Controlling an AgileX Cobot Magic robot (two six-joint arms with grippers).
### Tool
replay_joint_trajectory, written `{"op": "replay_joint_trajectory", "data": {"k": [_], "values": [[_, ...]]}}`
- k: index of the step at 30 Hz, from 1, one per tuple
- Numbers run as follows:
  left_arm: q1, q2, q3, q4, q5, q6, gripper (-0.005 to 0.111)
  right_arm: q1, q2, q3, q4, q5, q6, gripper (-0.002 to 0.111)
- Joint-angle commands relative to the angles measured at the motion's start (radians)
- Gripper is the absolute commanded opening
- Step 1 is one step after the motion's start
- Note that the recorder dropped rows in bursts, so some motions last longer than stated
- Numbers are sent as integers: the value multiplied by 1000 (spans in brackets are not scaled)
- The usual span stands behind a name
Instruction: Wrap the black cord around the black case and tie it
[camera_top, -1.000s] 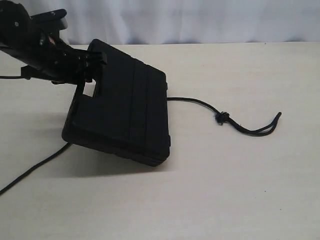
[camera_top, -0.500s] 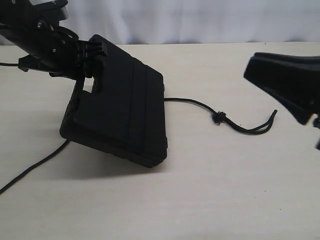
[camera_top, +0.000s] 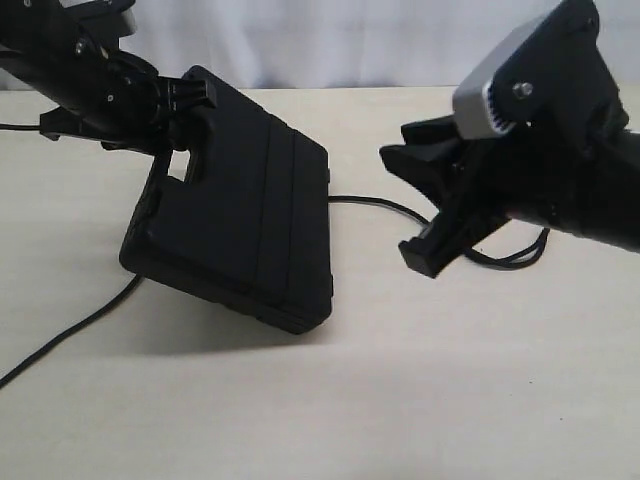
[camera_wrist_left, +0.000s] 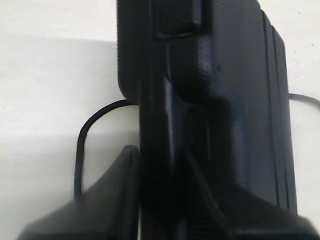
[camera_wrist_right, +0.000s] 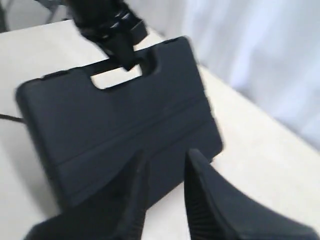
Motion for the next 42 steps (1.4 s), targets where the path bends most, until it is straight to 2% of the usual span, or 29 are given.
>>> {"op": "replay_joint_trajectory", "data": {"k": [1, 4, 5, 7, 8, 10, 14, 17, 20, 22, 29, 33, 37, 40, 42], "values": [[0, -21, -17, -95, -88, -14, 0, 202, 31, -7, -32, -370, -48, 39], [0, -23, -17, -142, -93, 24, 0, 280, 79, -7, -26, -401, -108, 61], [0, -25, -17, -162, -93, 55, 0, 311, 122, -7, -18, -413, -107, 76], [0, -25, -17, -187, -93, 57, 0, 340, 184, -7, 8, -409, -98, 92], [0, -25, -19, -199, -93, 57, 0, 353, 205, -7, 19, -407, -88, 93], [0, -25, -37, -211, -69, 62, 0, 405, 268, -7, 34, -434, -38, 92], [0, -25, -87, -230, -12, 62, 0, 558, 417, -7, 19, -613, 53, 92], [0, -25, -87, -230, -14, 62, 0, 627, 537, -7, -142, -793, 352, 92], [0, -25, -87, -230, -6, 62, 0, 630, 684, -7, -327, -970, 766, 92], [0, -25, -87, -230, -3, 62, 0, 630, 782, -14, -369, -1120, 855, 92], [0, -25, -87, -230, 0, 62, 0, 628, 930, -151, -343, -1157, 786, 92], [0, -25, -87, -230, 8, 62, 0, 625, 947, -238, -217, -1174, 662, 92], [0, -25, -87, -228, 12, 62, 0, 601, 947, -286, -209, -1193, 619, 91], [0, -25, -87, -225, 19, 62, 0, 582, 947, -301, -204, -1195, 619, 78], [0, -25, -87, -221, 21, 62, 0, 582, 947, -309, -182, -1207, 619, 61]]}}
